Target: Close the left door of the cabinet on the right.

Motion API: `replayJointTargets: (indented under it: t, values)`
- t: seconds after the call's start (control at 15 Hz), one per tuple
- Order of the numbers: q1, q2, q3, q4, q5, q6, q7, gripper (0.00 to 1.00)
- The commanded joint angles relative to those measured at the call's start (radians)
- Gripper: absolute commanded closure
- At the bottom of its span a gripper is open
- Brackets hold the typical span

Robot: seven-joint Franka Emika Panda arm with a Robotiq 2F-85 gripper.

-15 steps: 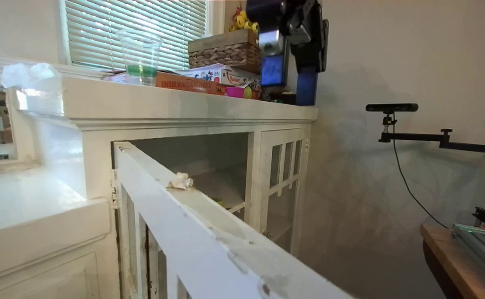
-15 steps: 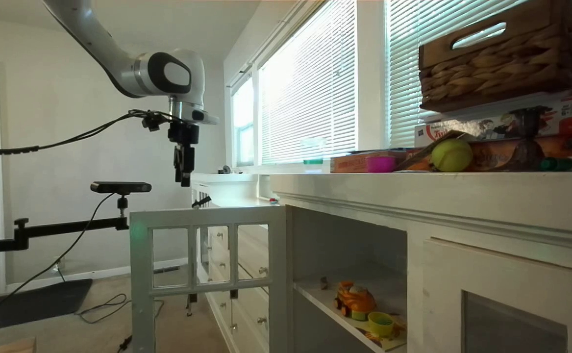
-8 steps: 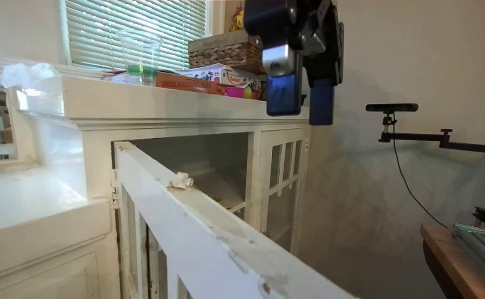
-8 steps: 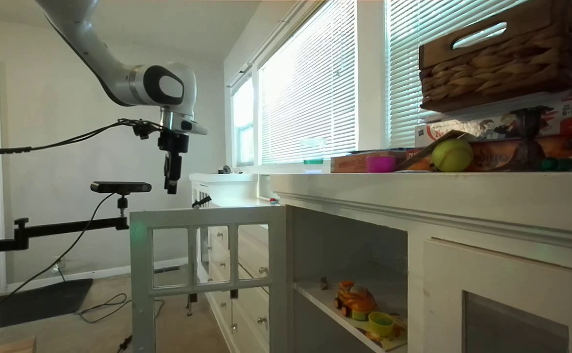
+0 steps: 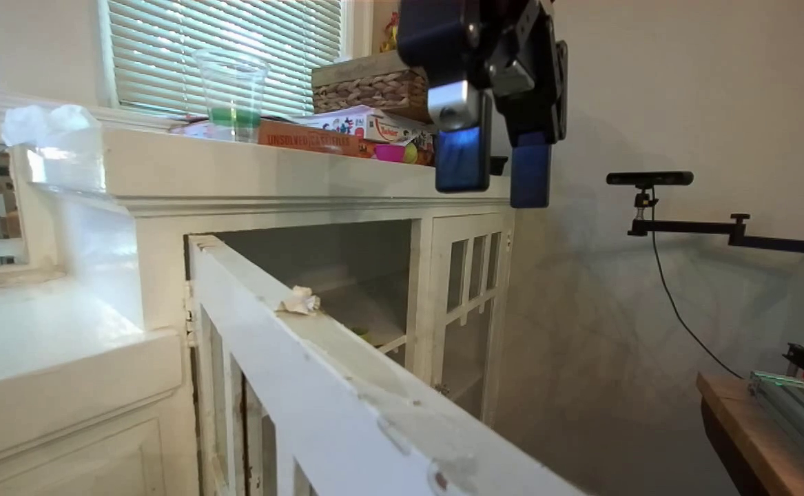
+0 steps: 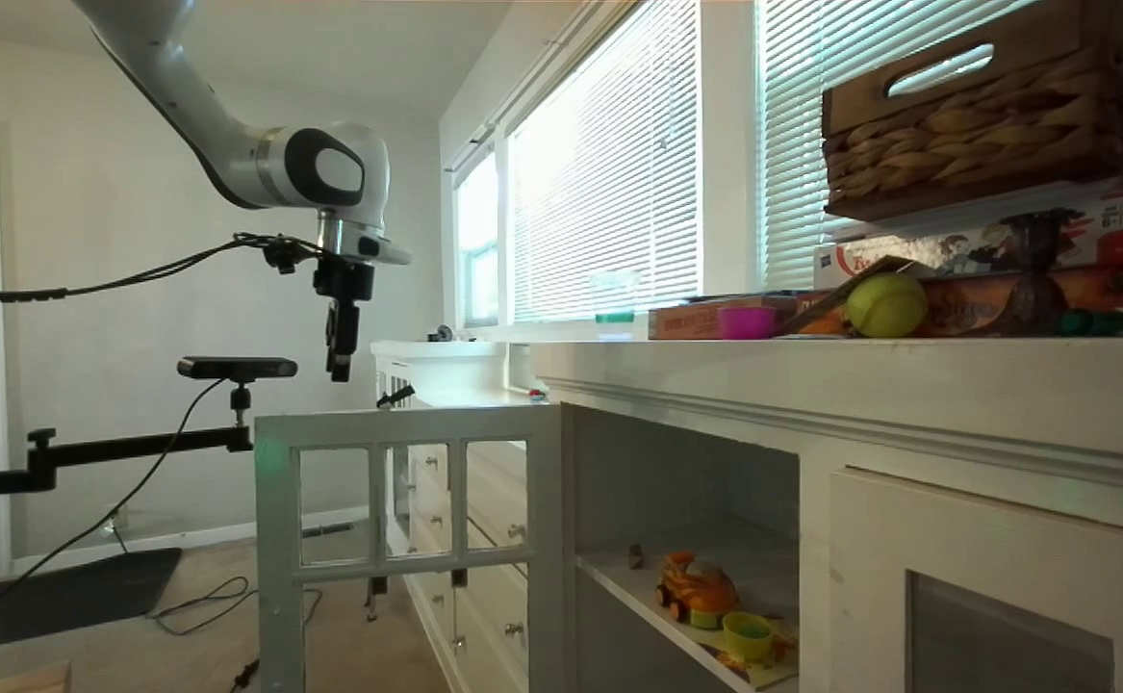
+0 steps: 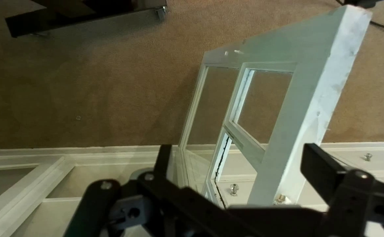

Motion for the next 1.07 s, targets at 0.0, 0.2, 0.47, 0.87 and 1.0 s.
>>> replayJointTargets:
  t: [0.0,0.2,0.47,0.87,1.0]
  values:
    - [0.018,0.038,0.007,0.035,-0.008,0.001,0.119,0.0]
    - [0.036,0.07,0.023,0.052,-0.009,0.011,0.238,0.0]
    - [0.068,0.114,0.034,0.062,-0.018,0.039,0.359,0.0]
    - [0.109,0.181,0.026,0.035,-0.046,0.22,0.532,0.0]
    - [0.122,0.2,0.022,0.036,-0.059,0.263,0.567,0.0]
